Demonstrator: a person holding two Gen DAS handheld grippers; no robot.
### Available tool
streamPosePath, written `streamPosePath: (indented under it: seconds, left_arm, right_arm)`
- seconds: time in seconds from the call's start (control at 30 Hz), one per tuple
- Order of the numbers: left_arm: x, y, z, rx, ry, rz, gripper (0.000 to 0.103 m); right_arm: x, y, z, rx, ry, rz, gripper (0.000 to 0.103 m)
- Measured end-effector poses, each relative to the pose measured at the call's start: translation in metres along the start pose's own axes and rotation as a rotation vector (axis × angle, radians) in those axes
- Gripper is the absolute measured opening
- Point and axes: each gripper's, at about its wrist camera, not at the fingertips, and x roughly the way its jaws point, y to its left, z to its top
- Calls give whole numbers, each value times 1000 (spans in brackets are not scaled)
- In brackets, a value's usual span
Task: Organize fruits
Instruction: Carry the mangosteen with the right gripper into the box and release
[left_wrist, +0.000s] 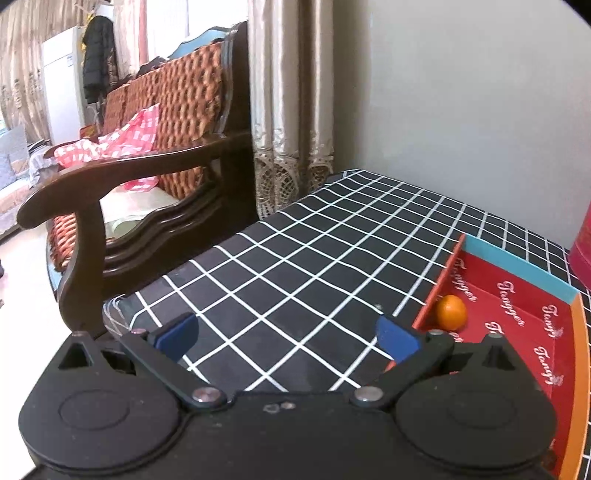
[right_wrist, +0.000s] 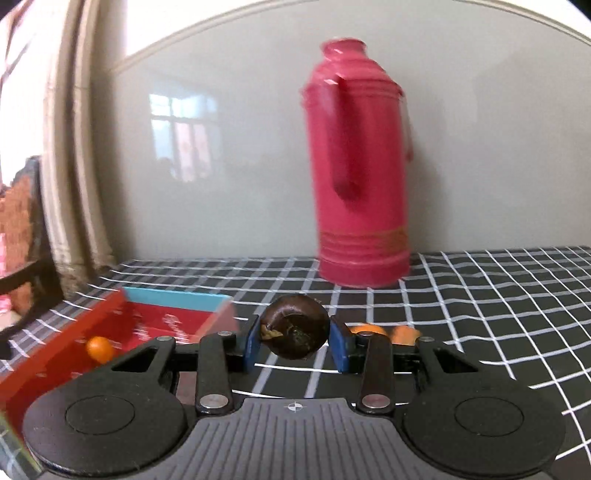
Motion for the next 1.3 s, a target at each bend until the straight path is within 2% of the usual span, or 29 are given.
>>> streamPosePath:
  seconds: [0.3,0.5,0.77,1.0,1.1,1.13,1.17,1.2,1.23,1.3]
  left_arm:
    - [10,17,0,-26,32,57,97]
    - [14,21,0,-31,50,63,97]
    - [14,20,-1,-24,52,56,97]
    - [17,25,0,-39,60,58,97]
    - [16,25,1,-43,59,61,97]
    - [17,25,1,-43,58,60,97]
    - [17,25,1,-43,59,58,97]
    - [17,24,1,-42,60,56,97]
    - [17,23,1,-39,61,52,97]
    - [16,20,0,-31,60,44,97]
  right_arm:
    - [-14,50,-1,-75,-37,163,39]
    - [-14,91,-14,-200,9,292,39]
    - [-1,131,-39,-320,81,328,40]
    - [-5,142,-47,-381,76,326,40]
    - [-9,140,-43,-369,43,316,41]
    - [-14,136,-40,-352,14,314,45]
    - [-19,133,-36,-337,-19,303,65]
    - [-24,131,-33,-328,-55,283,91]
    - [-30,127,-31,-321,-106,245,99]
    - [-46,121,-30,-329,-226,167,103]
